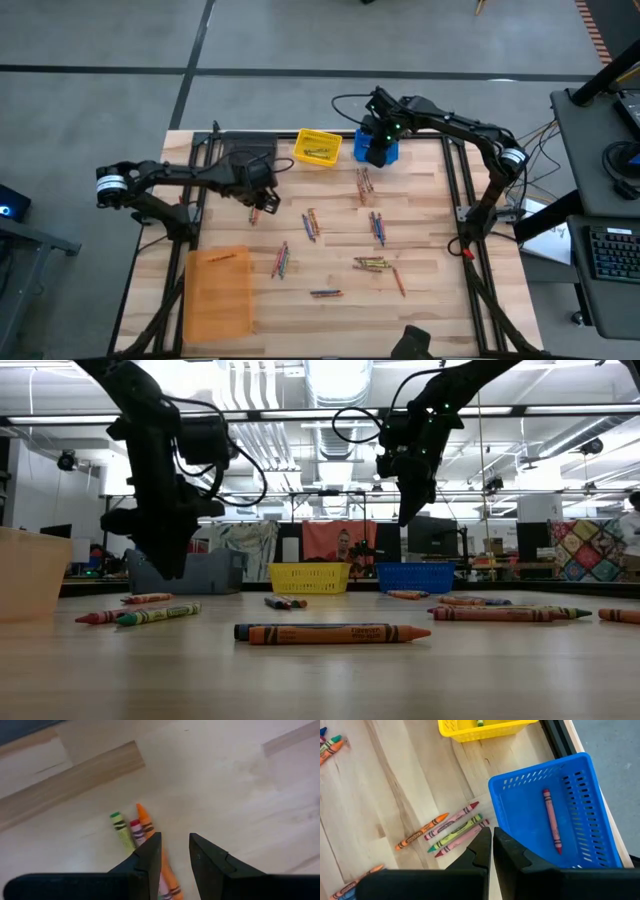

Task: Sort crayons
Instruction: Put the orange crayon into the orange bin

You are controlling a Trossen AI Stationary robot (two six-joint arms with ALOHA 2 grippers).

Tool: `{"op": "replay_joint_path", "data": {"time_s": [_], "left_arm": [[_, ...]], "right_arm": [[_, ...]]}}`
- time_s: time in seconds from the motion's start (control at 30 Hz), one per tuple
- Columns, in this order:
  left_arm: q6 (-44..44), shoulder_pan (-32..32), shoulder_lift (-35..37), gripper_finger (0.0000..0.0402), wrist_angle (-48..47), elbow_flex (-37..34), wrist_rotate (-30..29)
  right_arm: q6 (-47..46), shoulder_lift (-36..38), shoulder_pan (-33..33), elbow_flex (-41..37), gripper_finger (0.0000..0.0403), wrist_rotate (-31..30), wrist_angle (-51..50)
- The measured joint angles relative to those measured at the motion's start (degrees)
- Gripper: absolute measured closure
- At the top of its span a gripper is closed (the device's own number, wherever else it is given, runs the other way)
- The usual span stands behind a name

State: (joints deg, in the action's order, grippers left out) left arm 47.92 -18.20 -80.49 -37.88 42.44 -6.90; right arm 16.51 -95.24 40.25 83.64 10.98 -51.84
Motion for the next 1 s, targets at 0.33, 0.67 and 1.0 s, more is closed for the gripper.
{"op": "replay_joint_path", "data": {"time_s": [0.33,0.67,1.0], "left_arm": [[1.1,0.2,0.0,0.0320,1.5,-2.4,-1.6],[1.0,0.2,-0.2,0.0320,2.1,-2.7,-1.6],[0.8,0.2,-0.4,0.0320,3.9,-3.4,-1.6]], "right_arm": [[0.0,0.0,0.0,0.0,0.0394,0.0,0.3],[-1.0,0.0,0.0,0.0,0.0394,0.0,0.3],[-1.1,0.0,0.0,0.0,0.0394,0.0,0.3]]}}
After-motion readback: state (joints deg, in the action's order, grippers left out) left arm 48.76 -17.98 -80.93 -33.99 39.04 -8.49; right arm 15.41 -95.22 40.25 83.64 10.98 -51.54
